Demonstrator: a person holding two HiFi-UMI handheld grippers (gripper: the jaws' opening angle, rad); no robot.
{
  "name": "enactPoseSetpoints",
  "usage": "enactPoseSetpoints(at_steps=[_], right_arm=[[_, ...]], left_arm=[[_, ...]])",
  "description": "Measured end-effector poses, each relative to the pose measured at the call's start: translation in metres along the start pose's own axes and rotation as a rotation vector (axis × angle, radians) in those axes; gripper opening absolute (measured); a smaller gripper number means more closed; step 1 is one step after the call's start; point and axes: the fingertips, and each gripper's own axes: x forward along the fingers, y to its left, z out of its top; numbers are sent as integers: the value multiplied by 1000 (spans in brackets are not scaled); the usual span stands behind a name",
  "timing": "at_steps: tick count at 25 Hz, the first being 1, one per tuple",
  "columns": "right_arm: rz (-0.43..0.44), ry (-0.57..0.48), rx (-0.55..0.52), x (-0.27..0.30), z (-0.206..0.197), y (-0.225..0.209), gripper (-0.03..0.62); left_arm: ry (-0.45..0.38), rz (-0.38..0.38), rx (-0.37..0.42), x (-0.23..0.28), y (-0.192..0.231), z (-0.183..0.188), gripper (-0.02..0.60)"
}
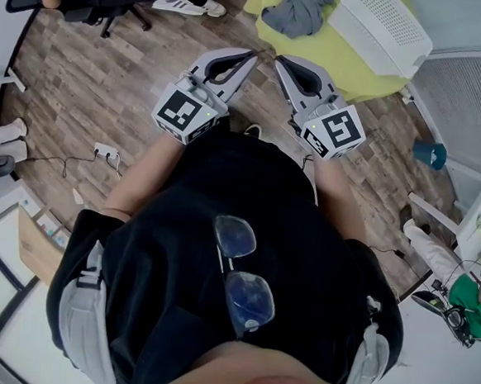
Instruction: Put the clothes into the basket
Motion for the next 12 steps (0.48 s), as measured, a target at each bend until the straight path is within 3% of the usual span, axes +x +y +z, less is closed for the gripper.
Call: enactPoseSetpoints(at_steps=[12], right_arm=[[-104, 52, 14, 78, -1, -53, 26]], left_arm=[[-14, -97, 9, 33, 95, 6, 9]])
